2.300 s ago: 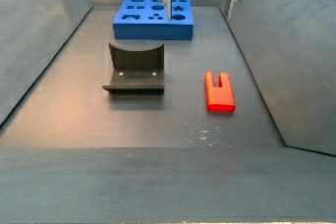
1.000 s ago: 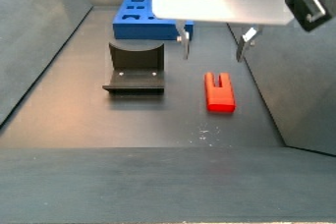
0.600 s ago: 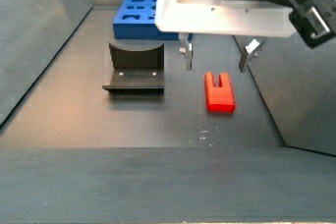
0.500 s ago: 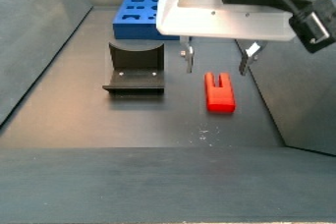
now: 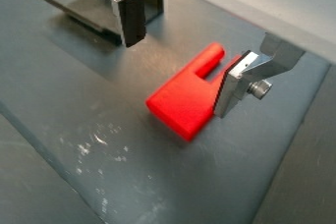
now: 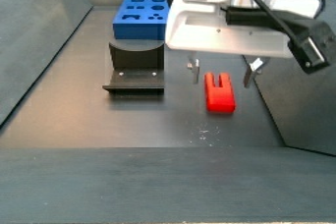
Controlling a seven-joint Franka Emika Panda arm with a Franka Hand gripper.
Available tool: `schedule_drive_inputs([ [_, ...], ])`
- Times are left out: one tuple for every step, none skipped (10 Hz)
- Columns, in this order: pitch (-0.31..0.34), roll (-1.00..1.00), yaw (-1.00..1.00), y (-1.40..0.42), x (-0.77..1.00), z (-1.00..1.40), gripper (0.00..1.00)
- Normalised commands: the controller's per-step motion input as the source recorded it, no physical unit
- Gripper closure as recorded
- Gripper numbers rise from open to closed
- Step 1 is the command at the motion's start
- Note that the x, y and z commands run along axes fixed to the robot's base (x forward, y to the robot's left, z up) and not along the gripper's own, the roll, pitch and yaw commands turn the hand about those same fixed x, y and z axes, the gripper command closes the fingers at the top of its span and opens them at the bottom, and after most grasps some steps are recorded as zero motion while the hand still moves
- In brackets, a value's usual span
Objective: Pick up the square-circle object. Move up. Rotate the square-circle object. Place the square-circle object on the fixture. Regrasp the square-circle object. Move to above the board. Insert the square-circle object.
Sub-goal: Pick up the square-circle object.
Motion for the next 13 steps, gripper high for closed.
schedule_drive_inputs([
  [-0.153, -0.06, -0.02, 0.0, -0.05, -0.36, 0.0],
  [-0.203, -0.09, 0.0, 0.0, 0.0, -0.32, 0.0],
  [-0.187, -0.1, 0.0, 0.02, 0.0, -0.29, 0.0],
  [-0.191, -0.1, 0.0, 0.0, 0.0, -0.27, 0.0],
  [-0.206, -0.11, 0.0, 0.0, 0.0, -0.29, 0.0],
  [-0.219, -0.1, 0.0, 0.0, -0.03, -0.32, 0.0],
  [-0.22, -0.08, 0.0, 0.0, -0.07, -0.34, 0.0],
  [-0.211, -0.06, 0.0, 0.0, -0.08, -0.38, 0.0],
  [-0.2, -0.07, 0.0, 0.0, -0.07, -0.38, 0.0],
  [-0.204, -0.07, 0.0, 0.0, -0.07, -0.39, 0.0],
  [-0.209, -0.08, 0.0, 0.0, -0.03, -0.43, 0.0],
  [0.0, 0.0, 0.0, 0.0, -0.03, 0.0, 0.0],
  [0.0, 0.0, 0.0, 0.0, 0.0, 0.0, 0.0],
])
